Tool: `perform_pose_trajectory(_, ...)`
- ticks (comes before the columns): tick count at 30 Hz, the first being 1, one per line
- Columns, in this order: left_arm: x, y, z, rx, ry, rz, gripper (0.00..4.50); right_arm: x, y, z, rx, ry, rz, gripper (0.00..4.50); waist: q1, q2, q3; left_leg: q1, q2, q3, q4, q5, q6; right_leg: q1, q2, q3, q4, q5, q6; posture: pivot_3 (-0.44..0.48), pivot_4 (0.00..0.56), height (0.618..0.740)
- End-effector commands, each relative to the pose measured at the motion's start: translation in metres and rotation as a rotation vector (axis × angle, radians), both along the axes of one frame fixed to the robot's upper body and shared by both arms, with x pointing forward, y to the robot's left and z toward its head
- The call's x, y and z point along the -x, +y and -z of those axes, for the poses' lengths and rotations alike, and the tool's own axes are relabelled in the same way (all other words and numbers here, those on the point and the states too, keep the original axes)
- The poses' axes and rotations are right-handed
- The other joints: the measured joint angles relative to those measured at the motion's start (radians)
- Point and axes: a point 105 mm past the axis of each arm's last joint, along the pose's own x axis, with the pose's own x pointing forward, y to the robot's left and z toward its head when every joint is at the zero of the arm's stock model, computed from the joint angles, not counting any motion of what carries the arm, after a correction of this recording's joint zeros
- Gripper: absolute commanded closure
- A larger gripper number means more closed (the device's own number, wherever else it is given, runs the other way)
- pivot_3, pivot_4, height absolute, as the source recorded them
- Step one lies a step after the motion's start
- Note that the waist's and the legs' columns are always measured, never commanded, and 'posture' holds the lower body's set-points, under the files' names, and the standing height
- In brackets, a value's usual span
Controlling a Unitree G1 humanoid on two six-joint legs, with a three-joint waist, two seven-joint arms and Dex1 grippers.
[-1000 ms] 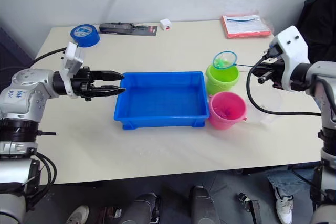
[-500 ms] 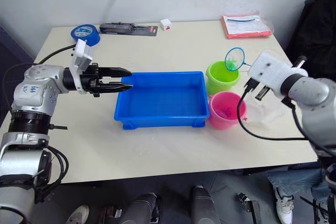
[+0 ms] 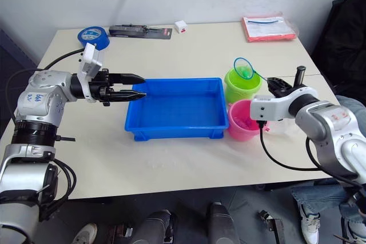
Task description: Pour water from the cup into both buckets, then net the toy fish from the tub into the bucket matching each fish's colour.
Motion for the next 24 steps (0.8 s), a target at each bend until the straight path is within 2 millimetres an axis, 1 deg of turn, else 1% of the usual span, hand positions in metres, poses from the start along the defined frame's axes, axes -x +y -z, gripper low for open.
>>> perform_pose_trajectory(1,0.002,0.004,-0.012,0.007,-0.054,-0.009,1.71,0.003,0.001,-0.016,0.082,-0.124,-0.016,3.70,-0.001,0.000,0.000,0.000,0.000,0.000,0.000,0.000,0.000,0.000,0.000,0.000,0.000,0.000,0.000,0.000,0.150,0.737)
perform_pose_trajectory(6,0.001,0.003,-0.011,0.011,-0.062,-0.017,1.71,0.005,0.001,-0.009,0.201,-0.186,-0.043,3.70,-0.002,0.000,0.000,0.001,0.000,0.001,0.000,0.000,0.000,0.000,0.000,0.000,0.000,0.000,0.000,0.000,0.150,0.737)
perform_pose_trajectory(13,-0.003,0.002,-0.014,0.024,-0.107,-0.038,1.71,0.006,0.005,-0.003,0.266,-0.240,-0.068,3.70,-0.002,0.000,0.000,0.001,0.000,0.001,0.000,0.000,0.000,0.000,0.001,0.000,0.001,0.000,0.000,0.000,0.150,0.737)
perform_pose_trajectory(18,-0.003,0.002,-0.013,0.025,-0.105,-0.038,1.71,0.006,0.008,-0.002,0.299,-0.258,-0.082,3.70,-0.002,0.000,0.000,0.001,0.000,0.001,0.000,0.000,0.000,0.000,0.001,0.000,0.001,0.000,0.000,0.000,0.150,0.737)
perform_pose_trajectory(24,-0.003,0.001,-0.013,0.026,-0.104,-0.039,1.71,0.007,0.008,-0.006,0.363,-0.317,-0.077,3.70,-0.002,0.000,0.000,0.001,0.000,0.002,0.000,0.000,0.000,0.000,0.002,0.000,0.001,0.000,0.000,0.000,0.150,0.737)
